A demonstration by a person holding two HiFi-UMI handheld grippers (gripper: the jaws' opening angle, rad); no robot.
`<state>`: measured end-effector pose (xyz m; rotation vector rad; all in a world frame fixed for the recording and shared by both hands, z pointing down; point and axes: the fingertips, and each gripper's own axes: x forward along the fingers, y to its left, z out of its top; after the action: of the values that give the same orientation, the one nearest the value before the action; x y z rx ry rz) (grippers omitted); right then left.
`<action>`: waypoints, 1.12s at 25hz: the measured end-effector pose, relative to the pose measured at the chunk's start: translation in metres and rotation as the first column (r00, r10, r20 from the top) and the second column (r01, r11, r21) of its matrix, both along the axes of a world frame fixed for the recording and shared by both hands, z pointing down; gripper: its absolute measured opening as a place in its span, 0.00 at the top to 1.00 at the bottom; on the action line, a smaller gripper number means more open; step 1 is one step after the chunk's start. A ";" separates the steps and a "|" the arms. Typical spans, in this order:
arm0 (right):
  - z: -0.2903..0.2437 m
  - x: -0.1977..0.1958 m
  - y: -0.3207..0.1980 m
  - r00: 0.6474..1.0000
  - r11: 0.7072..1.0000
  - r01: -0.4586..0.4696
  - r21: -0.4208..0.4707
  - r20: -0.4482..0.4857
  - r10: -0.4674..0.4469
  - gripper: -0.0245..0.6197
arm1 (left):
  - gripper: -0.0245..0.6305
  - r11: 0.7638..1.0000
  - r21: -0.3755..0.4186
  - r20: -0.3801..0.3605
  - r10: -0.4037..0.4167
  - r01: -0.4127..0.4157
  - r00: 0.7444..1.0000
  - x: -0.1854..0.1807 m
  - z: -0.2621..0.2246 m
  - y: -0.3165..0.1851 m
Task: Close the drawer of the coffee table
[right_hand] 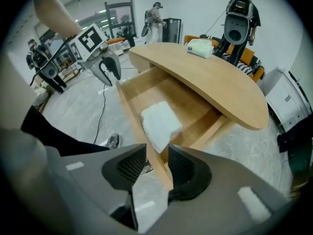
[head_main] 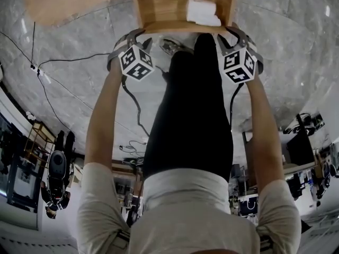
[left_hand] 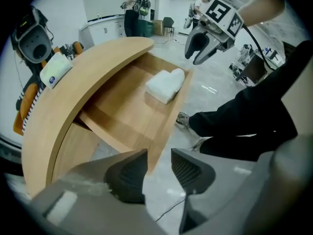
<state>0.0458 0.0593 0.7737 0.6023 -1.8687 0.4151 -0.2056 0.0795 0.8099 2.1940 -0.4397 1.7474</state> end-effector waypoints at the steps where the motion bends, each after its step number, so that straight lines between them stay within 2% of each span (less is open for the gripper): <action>1: 0.004 0.003 0.001 0.999 1.000 0.021 -0.001 -0.024 -0.021 0.73 | 0.72 1.000 0.009 0.020 0.016 -0.016 1.000 -0.004 0.003 -0.001; 6: 0.021 0.018 0.007 0.987 0.995 0.097 -0.024 -0.129 -0.099 0.71 | 0.72 0.986 0.069 0.146 0.142 -0.153 0.979 -0.018 0.016 -0.006; 9: 0.033 0.023 0.014 0.967 0.985 0.162 -0.060 -0.191 -0.171 0.71 | 0.72 0.983 0.070 0.176 0.155 -0.169 0.972 -0.023 0.024 -0.007; 14: 0.047 0.030 0.018 0.940 0.974 0.215 -0.076 -0.254 -0.227 0.71 | 0.72 0.985 0.097 0.192 0.121 -0.142 0.974 -0.029 0.028 -0.013; 21: 0.055 0.029 0.019 0.939 0.974 0.209 -0.082 -0.262 -0.223 0.79 | 0.73 0.988 0.094 0.190 0.099 -0.119 0.977 -0.029 0.028 -0.011; 26: 0.055 0.028 0.021 0.912 0.953 0.292 -0.081 -0.276 -0.303 0.81 | 0.78 0.977 0.105 0.196 0.165 -0.188 0.967 -0.029 0.027 -0.011; 28: 0.054 0.027 0.021 0.900 0.942 0.320 -0.099 -0.278 -0.335 0.82 | 0.78 0.979 0.096 0.199 0.160 -0.181 0.967 -0.029 0.027 -0.011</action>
<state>0.0730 0.0801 0.8280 0.2851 -1.6295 0.1400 -0.2349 0.0688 0.8369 2.2084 -0.4134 2.0838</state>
